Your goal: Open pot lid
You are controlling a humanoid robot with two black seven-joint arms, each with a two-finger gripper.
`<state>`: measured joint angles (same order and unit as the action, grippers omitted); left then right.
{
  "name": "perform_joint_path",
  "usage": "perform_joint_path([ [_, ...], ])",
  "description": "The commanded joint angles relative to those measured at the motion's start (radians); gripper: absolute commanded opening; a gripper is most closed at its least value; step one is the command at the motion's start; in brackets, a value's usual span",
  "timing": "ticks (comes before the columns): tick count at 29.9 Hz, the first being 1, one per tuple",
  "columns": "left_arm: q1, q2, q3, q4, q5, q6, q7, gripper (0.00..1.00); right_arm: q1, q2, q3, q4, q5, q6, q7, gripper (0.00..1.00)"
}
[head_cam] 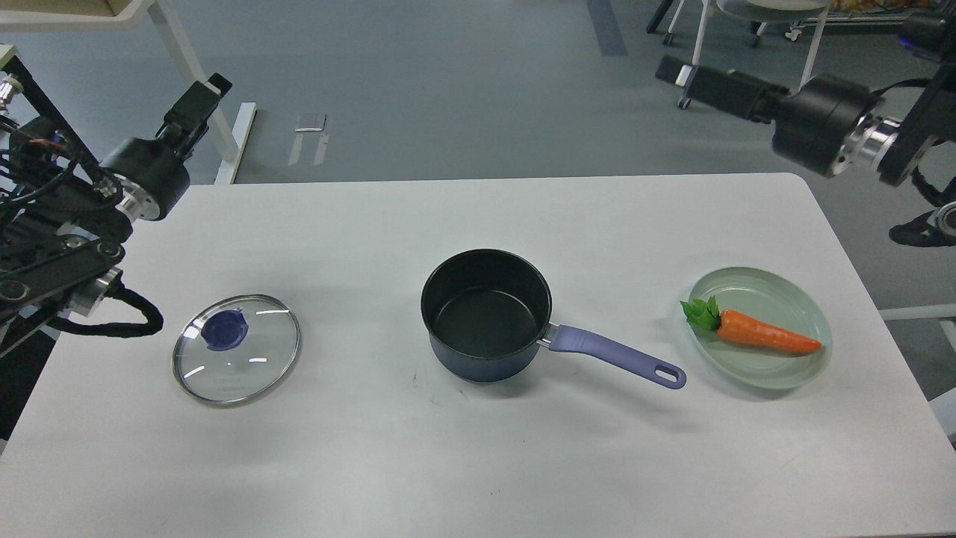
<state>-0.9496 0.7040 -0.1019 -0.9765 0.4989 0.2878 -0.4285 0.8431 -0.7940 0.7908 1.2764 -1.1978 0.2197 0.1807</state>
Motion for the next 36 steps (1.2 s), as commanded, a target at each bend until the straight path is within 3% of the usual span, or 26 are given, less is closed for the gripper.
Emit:
perform_joint_path([
  [1, -0.001, -0.052, -0.024, 0.015, -0.036, -0.001, 0.004, 0.99, 0.001, 0.048, 0.033, -0.167, 0.220, 0.000, 0.002, 1.00],
  [9, 0.000, -0.211, -0.111, 0.173, -0.206, -0.022, 0.002, 0.99, -0.015, 0.140, 0.028, -0.368, 0.777, 0.003, 0.002, 1.00],
  [14, 0.003, -0.276, -0.121, 0.300, -0.525, -0.165, 0.002, 0.99, -0.019, 0.254, 0.034, -0.482, 1.041, 0.000, 0.003, 1.00],
  [23, 0.061, -0.282, -0.188, 0.311, -0.648, -0.315, 0.002, 1.00, -0.044, 0.407, 0.034, -0.635, 1.409, 0.017, -0.009, 1.00],
  [36, 0.084, -0.278, -0.234, 0.299, -0.678, -0.342, -0.001, 1.00, -0.055, 0.487, 0.084, -0.672, 1.514, 0.053, -0.021, 1.00],
])
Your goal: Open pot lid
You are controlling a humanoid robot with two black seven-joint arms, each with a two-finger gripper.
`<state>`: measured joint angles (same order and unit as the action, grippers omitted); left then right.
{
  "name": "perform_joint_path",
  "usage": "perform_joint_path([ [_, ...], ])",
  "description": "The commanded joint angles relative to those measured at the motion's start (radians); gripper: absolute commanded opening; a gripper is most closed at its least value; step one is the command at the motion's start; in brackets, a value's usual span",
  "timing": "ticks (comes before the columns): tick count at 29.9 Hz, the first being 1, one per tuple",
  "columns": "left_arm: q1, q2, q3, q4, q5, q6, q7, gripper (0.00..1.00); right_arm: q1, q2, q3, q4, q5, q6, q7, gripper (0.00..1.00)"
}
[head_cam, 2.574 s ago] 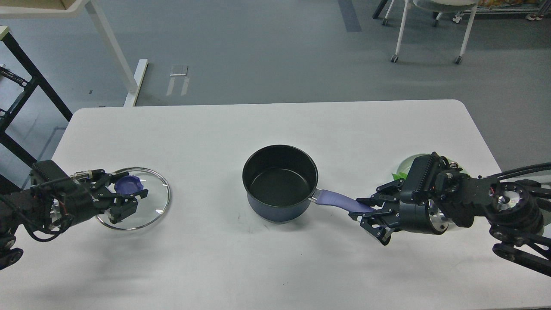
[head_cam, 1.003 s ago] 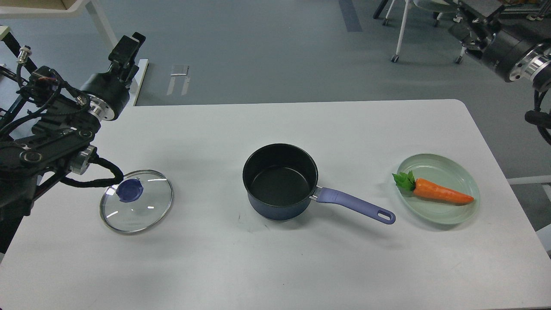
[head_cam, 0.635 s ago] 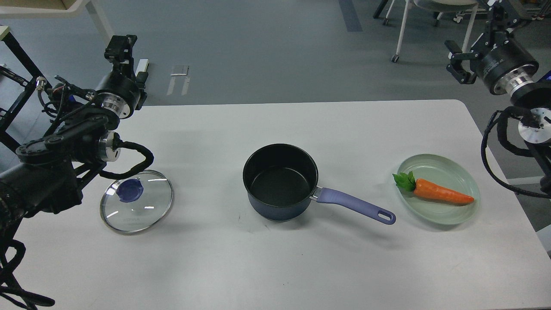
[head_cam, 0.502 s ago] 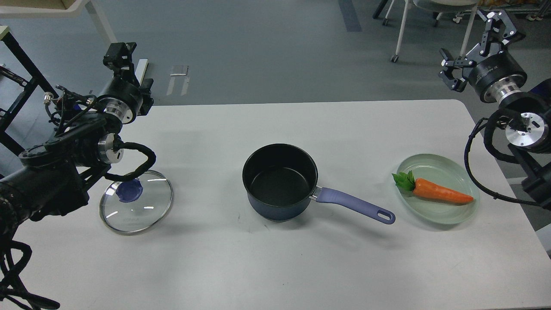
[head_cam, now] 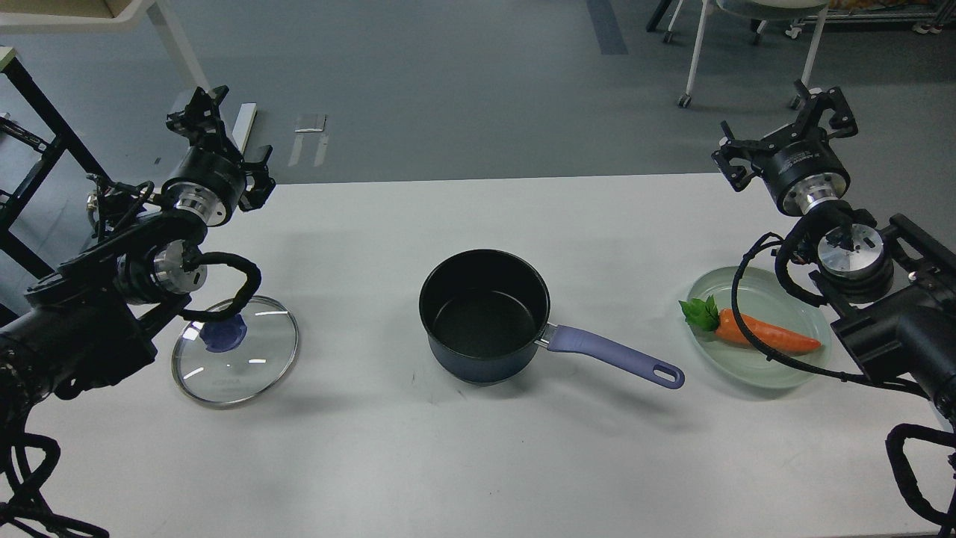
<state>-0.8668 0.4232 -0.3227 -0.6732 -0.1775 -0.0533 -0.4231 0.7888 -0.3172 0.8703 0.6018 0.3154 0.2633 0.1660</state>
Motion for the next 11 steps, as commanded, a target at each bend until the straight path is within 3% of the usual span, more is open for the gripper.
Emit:
perform_joint_path([
  [1, 0.002, 0.002, -0.028, -0.006, -0.002, 0.000, -0.006, 1.00, -0.002, 0.016, 0.006, 0.001, 0.001, 0.010, -0.009, 1.00],
  [9, -0.001, 0.002, -0.085, -0.048, 0.001, -0.004, -0.009, 1.00, -0.019, 0.035, -0.007, 0.003, -0.002, 0.011, -0.011, 1.00],
  [11, -0.001, 0.014, -0.099, -0.118, 0.000, 0.004, -0.009, 1.00, -0.020, 0.036, -0.010, 0.006, -0.004, 0.014, -0.010, 1.00],
])
